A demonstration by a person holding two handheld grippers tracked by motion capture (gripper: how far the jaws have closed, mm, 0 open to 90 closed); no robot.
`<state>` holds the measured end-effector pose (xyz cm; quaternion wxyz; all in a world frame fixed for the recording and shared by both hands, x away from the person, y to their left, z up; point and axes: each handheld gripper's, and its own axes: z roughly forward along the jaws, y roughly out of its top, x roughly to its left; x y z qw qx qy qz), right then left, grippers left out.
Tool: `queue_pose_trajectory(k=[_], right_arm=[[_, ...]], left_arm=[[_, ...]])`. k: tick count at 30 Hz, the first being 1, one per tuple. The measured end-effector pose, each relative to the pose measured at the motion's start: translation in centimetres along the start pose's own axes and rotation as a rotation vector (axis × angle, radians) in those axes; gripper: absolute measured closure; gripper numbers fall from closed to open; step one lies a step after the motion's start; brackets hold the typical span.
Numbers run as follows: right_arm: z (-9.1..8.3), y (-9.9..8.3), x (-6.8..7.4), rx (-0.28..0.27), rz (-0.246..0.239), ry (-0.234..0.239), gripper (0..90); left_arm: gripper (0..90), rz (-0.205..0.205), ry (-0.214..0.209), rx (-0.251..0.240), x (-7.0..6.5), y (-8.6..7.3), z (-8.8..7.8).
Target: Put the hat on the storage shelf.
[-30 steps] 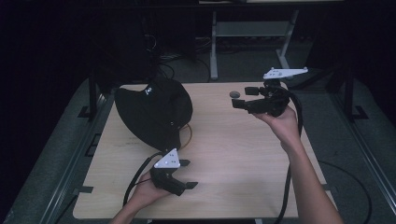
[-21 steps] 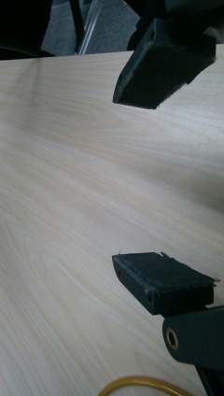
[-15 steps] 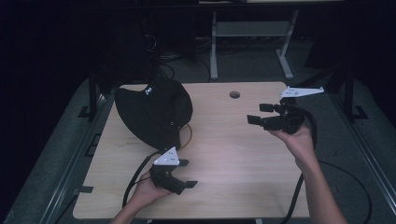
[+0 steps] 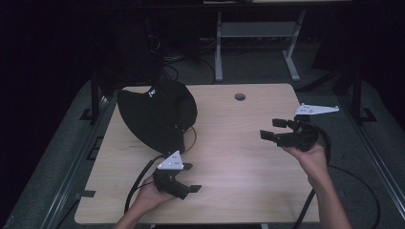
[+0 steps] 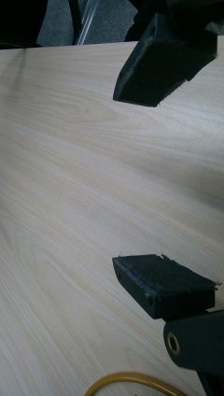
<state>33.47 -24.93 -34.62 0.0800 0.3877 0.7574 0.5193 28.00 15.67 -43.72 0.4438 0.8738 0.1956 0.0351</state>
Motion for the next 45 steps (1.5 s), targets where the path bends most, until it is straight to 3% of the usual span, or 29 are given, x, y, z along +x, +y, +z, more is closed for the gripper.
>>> queue_pose_trajectory(k=[12, 26, 45], right_arm=[[-0.5, -2.5, -0.1, 0.029, 0.018, -0.016, 17.3], [-1.6, -5.9, -0.4, 0.023, 0.055, -0.043, 17.4], [-3.3, -11.0, 0.3, -0.002, 0.071, -0.112, 17.4]], left_arm=[[16.5, 0.009, 0.004, -0.004, -0.2, 0.0, -0.1], [16.5, 0.011, 0.008, -0.012, -0.2, 0.0, -0.1], [16.5, 0.023, 0.014, -0.006, -0.4, 0.0, -0.1]])
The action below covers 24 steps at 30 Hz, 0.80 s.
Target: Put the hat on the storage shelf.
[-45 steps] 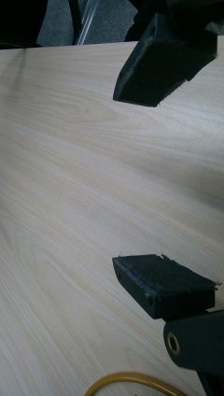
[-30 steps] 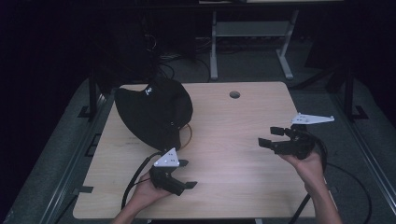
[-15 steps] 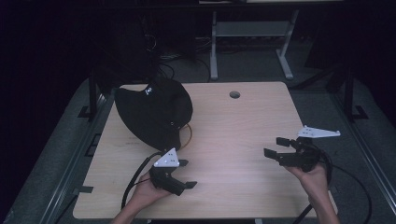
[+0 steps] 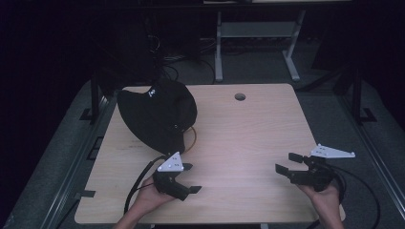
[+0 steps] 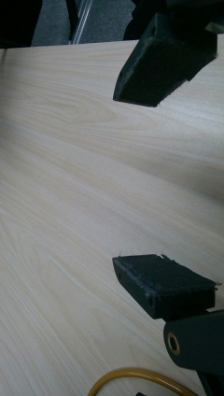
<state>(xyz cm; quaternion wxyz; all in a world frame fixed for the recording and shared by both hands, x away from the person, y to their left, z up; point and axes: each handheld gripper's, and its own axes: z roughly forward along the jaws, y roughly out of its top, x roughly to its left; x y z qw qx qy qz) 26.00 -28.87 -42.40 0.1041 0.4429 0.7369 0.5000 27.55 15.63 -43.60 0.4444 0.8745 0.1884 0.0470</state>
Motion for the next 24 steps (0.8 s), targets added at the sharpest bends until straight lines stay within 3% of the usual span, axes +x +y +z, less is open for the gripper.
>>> queue_pose_trajectory(k=[13, 24], right_arm=[[-1.1, -4.2, 1.1, -0.016, 0.004, -0.050, 17.3], [-2.4, -5.9, 1.8, -0.057, 0.008, -0.093, 17.1]], left_arm=[[16.6, 0.016, -0.005, 0.002, -0.1, 0.0, 0.2], [16.6, 0.020, -0.008, 0.011, 0.0, 0.0, 0.5]])
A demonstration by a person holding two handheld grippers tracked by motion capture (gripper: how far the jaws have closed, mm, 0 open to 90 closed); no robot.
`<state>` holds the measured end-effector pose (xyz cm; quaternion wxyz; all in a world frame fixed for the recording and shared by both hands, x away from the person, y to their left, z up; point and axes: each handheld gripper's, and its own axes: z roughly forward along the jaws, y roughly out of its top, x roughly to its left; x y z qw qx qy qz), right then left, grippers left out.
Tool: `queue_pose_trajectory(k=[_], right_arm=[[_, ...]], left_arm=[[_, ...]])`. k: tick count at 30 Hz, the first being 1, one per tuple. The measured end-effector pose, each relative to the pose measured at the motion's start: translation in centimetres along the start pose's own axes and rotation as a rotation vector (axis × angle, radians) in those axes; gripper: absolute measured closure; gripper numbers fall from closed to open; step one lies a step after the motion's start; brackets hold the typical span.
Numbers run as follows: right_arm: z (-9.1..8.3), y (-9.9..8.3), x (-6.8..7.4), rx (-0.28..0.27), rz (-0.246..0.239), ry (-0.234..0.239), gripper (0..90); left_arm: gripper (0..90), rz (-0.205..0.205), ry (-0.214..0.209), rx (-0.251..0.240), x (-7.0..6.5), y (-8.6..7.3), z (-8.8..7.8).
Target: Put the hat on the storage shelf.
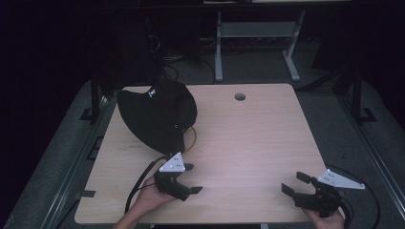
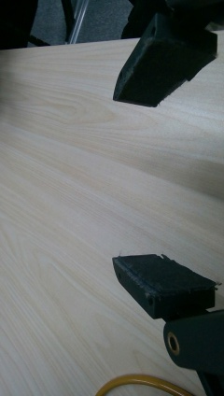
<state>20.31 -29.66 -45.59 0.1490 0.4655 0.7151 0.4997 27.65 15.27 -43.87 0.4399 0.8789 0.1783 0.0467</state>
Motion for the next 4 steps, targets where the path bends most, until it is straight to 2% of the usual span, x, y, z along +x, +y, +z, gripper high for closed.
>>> queue_pose_trajectory(k=[4], right_arm=[[-0.87, -0.47, 0.90, -0.013, -0.033, -0.050, 15.8]], left_arm=[[16.6, 0.010, -0.001, 0.008, -0.21, 0.01, 0.11]])
